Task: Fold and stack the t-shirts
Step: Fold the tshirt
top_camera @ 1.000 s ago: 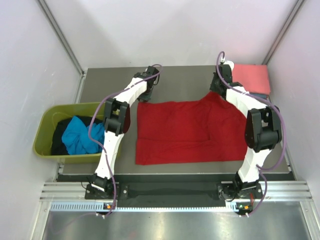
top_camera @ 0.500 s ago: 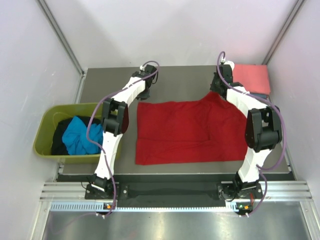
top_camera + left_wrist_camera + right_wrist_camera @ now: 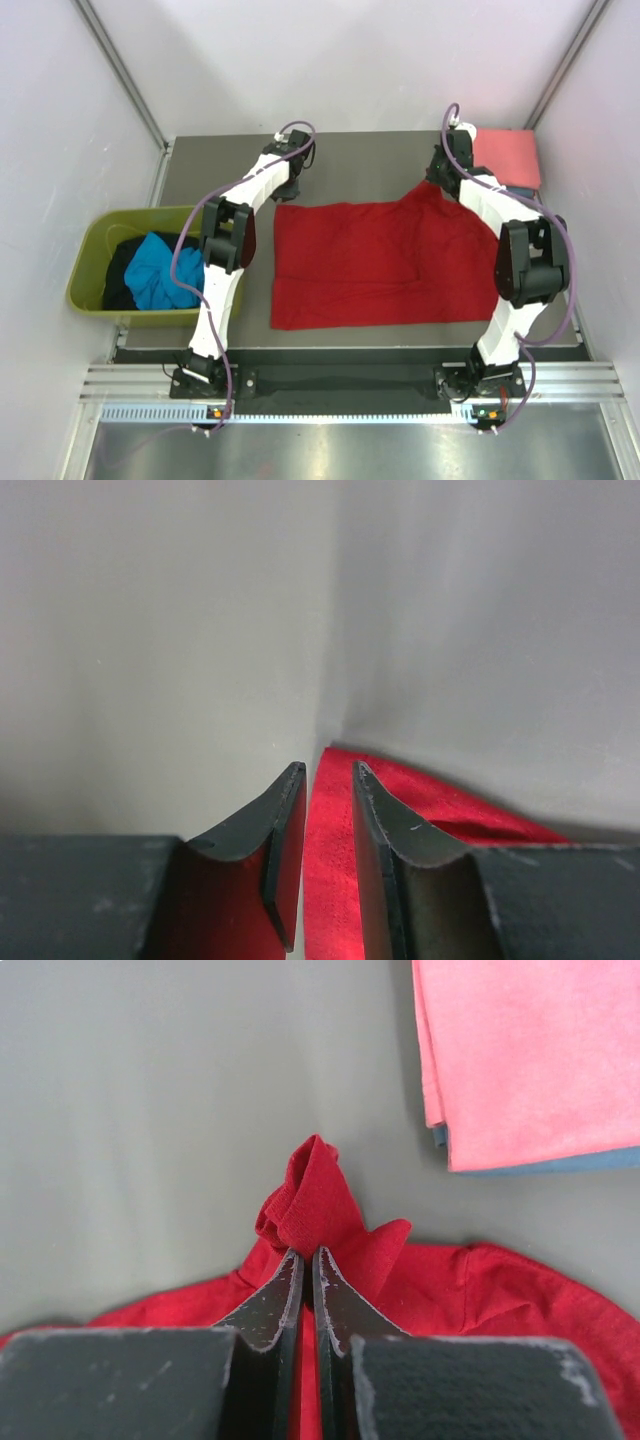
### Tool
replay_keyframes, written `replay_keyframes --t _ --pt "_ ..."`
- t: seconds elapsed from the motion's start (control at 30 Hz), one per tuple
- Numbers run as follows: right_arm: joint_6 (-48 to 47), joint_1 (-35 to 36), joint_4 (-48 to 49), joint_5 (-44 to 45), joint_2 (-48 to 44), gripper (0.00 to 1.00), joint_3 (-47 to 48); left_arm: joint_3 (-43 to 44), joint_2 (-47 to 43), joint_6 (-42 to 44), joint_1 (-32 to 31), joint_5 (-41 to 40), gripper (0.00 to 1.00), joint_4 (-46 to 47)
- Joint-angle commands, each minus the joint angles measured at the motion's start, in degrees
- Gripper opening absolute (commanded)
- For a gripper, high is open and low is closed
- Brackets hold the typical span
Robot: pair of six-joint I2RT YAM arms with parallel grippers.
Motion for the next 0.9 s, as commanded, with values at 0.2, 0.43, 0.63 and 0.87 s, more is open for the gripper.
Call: replay_keyframes --t 0.2,0.43,0.63,0.87 --pt "0.8 -0.5 2.6 -0.8 -4.6 0.0 -1.2 -0.2 -0.9 -4.0 0.5 -0.7 0.31 -2.2" --pt "0.9 -0.7 2.9 -1.2 -4.8 0.0 -1.5 -1.4 0.3 -4.6 1.0 0.1 0.31 -1.6" --pt "1.2 -1.0 3.2 -1.6 -4.8 0.0 -1.8 -4.5 0.7 -5.8 1.0 1.4 0.31 -0.2" --pt "1.2 -1.0 3.3 -1.6 -5.2 0.0 -2.0 -5.2 1.7 -5.1 1.0 2.7 0.18 0.5"
